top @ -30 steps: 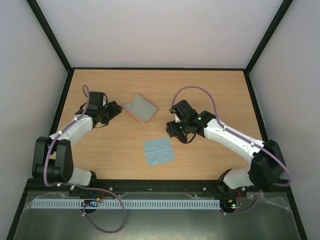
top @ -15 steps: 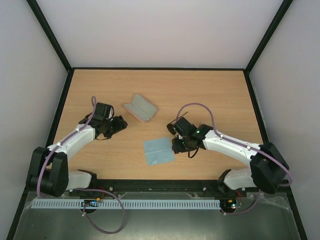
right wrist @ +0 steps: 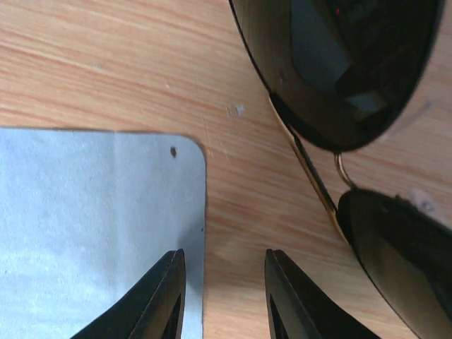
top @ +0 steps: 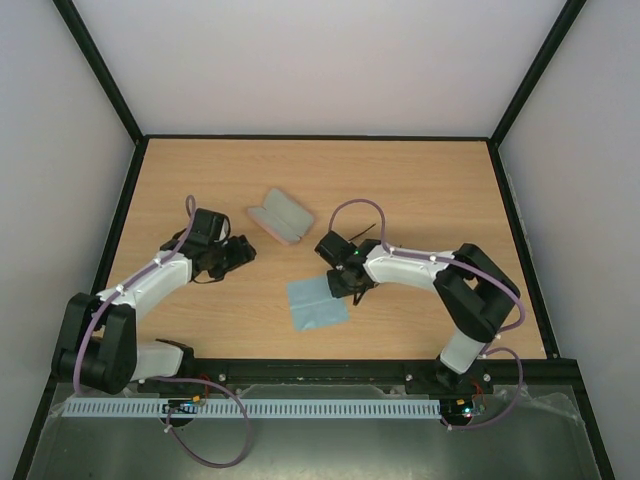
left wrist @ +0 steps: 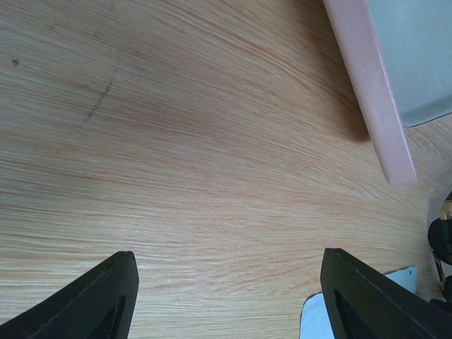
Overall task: Organize the sunglasses
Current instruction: Adjust the sunglasses case at the center of the board, then move the sunglasses to the center of the board.
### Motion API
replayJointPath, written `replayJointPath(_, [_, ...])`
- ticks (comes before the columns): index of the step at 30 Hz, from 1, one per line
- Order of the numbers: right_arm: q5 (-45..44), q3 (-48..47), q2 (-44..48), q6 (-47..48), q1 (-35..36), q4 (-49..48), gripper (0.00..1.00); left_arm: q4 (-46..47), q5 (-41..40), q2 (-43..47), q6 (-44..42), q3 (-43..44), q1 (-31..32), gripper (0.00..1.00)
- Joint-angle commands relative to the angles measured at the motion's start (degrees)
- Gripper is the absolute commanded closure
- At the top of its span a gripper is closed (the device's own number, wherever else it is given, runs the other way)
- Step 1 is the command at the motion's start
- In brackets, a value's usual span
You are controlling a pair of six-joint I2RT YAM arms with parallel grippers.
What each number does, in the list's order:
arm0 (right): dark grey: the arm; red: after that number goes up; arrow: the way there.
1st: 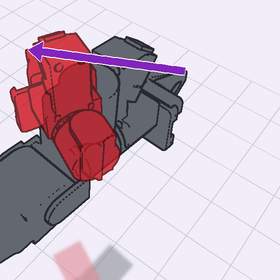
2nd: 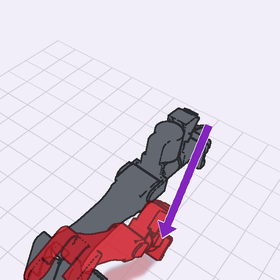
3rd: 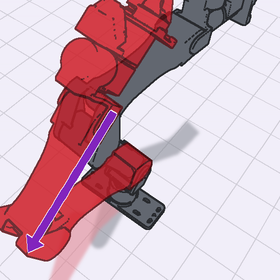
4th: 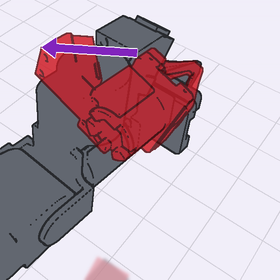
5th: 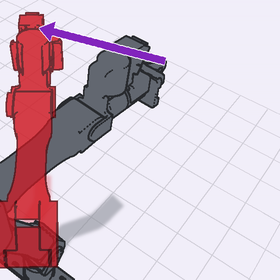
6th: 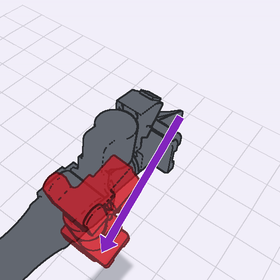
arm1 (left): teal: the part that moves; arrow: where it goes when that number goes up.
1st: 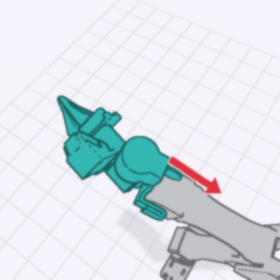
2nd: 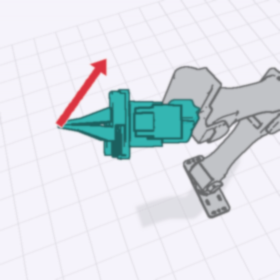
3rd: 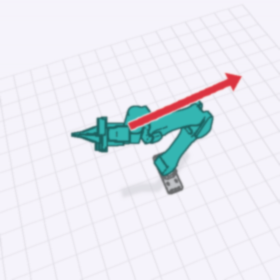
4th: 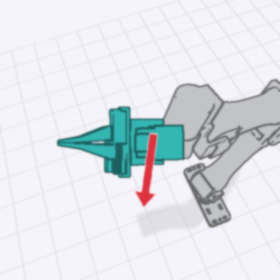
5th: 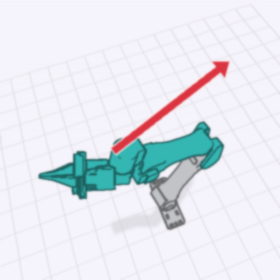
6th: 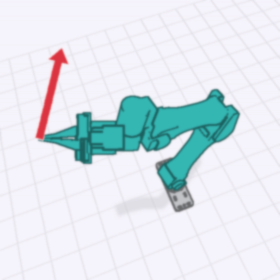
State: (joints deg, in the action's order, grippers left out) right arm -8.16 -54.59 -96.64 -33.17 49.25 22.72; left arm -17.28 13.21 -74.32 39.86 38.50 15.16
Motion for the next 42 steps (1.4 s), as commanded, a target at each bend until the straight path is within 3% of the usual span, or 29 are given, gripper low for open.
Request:
replayJointPath(1, [-3.33,-2.09,-2.03,0.99,-0.19,1.09,0.67,0.12,-0.06,0.84,-0.06,-1.02,0.35,0.26])
replayJointPath(13, [-1.86,2.37,-0.56,3.72,-8.02,-1.31,0.67,0.15,-0.19,0.04,-0.06,-1.66,2.03,0.26])
replayJointPath(28, [-2.48,4.17,1.18,8.23,-14.3,-2.63,0.64,-1.8,-4.85,-6.62,6.33,3.94,11.21,0.23])
replayJointPath(30, [-1.65,3.12,1.39,8.42,-14.38,-2.56,0.64,-3.45,-5.98,-7.22,7.55,5.71,13.01,0.18])
replayJointPath(36, [4.94,0.54,3.31,10.24,-14.36,-4.63,0.66,-0.72,-3.55,-9.1,9.49,6.56,15.21,0.17])
replayJointPath(39, [7.73,0.81,3.96,11.54,-14.38,-6.57,0.66,2.53,-4.05,-8.55,9.24,5.49,16.28,0.19])
replayJointPath(42, [11.42,0.8,4.03,10.7,-14.36,-7.41,0.69,5.72,-3.84,-8.36,9.25,3.43,16.42,0.26])
